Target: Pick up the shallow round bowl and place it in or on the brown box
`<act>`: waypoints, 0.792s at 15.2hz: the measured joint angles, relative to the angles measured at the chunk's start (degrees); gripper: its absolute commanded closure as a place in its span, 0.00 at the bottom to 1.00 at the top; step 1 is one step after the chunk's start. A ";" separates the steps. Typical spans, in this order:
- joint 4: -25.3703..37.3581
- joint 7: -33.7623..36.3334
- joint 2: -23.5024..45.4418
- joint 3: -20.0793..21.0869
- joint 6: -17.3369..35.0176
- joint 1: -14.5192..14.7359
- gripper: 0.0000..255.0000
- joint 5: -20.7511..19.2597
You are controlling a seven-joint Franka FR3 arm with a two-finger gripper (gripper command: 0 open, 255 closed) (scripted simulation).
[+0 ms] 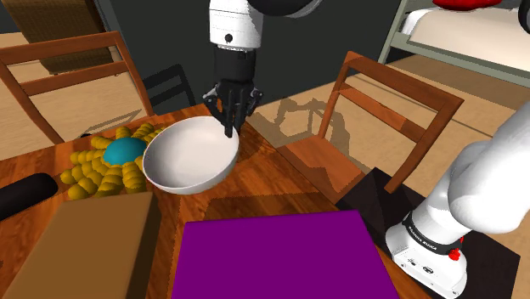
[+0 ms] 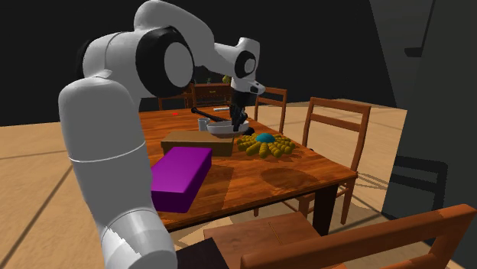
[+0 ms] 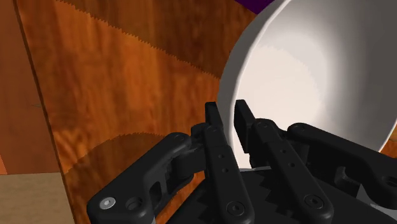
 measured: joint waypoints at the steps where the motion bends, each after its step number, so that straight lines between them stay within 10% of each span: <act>1: 1.41 1.94 1.22 0.99 0.11 0.82 1.00 -0.61; 12: 23.30 20.79 19.79 7.29 -2.69 12.58 1.00 -12.19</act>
